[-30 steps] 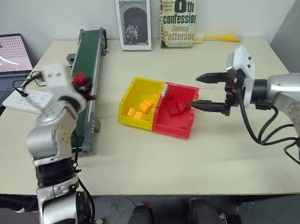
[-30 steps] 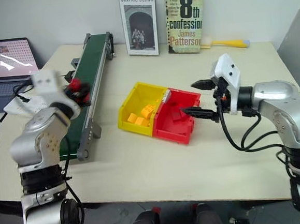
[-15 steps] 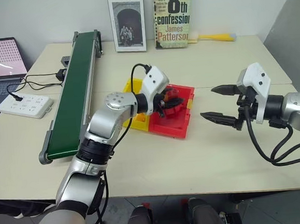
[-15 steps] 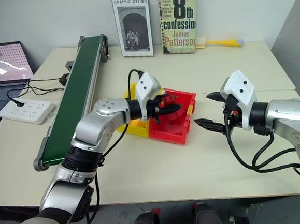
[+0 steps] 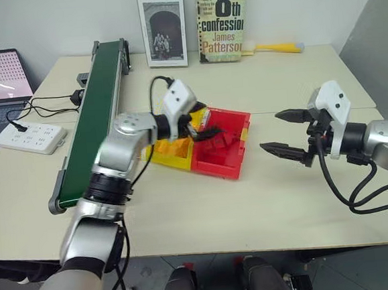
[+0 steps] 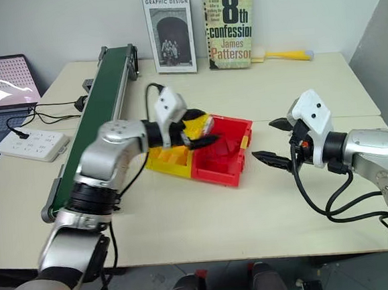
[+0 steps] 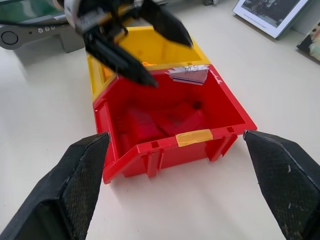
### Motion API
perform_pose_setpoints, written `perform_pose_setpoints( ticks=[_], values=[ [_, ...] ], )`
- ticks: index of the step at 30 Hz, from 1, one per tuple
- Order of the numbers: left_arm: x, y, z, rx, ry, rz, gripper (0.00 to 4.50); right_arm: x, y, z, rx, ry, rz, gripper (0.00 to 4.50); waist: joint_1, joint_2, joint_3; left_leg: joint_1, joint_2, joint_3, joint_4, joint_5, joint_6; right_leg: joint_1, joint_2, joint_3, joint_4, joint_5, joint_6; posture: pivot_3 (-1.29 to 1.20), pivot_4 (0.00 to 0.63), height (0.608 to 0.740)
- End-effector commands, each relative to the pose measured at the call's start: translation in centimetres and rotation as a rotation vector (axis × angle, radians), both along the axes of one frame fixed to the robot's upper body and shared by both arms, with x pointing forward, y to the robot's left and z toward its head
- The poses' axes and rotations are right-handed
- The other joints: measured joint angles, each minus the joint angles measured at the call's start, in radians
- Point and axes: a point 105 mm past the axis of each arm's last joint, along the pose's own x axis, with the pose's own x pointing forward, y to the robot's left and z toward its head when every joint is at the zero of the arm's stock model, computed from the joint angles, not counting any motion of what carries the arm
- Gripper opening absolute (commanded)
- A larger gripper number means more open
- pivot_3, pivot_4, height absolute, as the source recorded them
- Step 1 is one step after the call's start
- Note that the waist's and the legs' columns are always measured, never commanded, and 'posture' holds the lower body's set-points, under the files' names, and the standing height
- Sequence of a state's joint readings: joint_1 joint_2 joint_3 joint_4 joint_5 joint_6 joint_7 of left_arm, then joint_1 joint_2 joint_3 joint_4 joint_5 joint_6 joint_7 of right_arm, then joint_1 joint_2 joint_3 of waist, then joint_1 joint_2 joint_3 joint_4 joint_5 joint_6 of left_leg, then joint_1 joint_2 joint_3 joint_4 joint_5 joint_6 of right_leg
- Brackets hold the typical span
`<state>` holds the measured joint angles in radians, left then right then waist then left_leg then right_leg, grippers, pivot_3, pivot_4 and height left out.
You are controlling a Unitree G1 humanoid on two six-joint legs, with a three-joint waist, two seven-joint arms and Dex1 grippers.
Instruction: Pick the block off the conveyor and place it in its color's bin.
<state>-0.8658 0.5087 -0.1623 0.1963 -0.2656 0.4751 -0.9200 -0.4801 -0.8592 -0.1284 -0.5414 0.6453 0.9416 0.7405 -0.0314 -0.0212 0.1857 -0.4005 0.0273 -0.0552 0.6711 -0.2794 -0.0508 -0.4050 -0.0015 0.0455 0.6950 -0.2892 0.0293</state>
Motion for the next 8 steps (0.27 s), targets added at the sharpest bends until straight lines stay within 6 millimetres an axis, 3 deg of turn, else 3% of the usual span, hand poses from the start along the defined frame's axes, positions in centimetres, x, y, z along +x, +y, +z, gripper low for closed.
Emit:
perform_pose_setpoints(
  ticks=[1,4,8],
  values=[
    [-2.6,5.6,0.4,0.12,0.0,0.03,4.45,0.6,-0.4,0.9,-0.049,-0.048,0.037,4.5,-0.013,0.0,0.0,0.0,0.0,0.001,0.0,0.0,0.0,0.0,0.0,0.001,0.0,0.0,0.0,0.0,0.15,0.74],
    [-3.8,8.8,1.1,0.152,-0.019,0.108,4.45,1.2,-0.6,0.8,-0.064,-0.044,0.065,4.5,-0.016,0.0,0.0,0.002,0.001,0.002,-0.003,0.0,0.0,-0.001,0.0,0.001,-0.001,0.0,0.0,0.0,0.15,0.74],
    [-5.4,10.1,1.2,0.171,0.023,0.114,4.45,1.8,-0.3,0.6,-0.071,-0.037,0.103,4.5,0.0,0.0,0.0,0.001,0.001,0.0,-0.002,0.0,0.0,0.0,0.0,-0.001,-0.001,0.0,0.0,0.0,0.15,0.74]
  ],
)
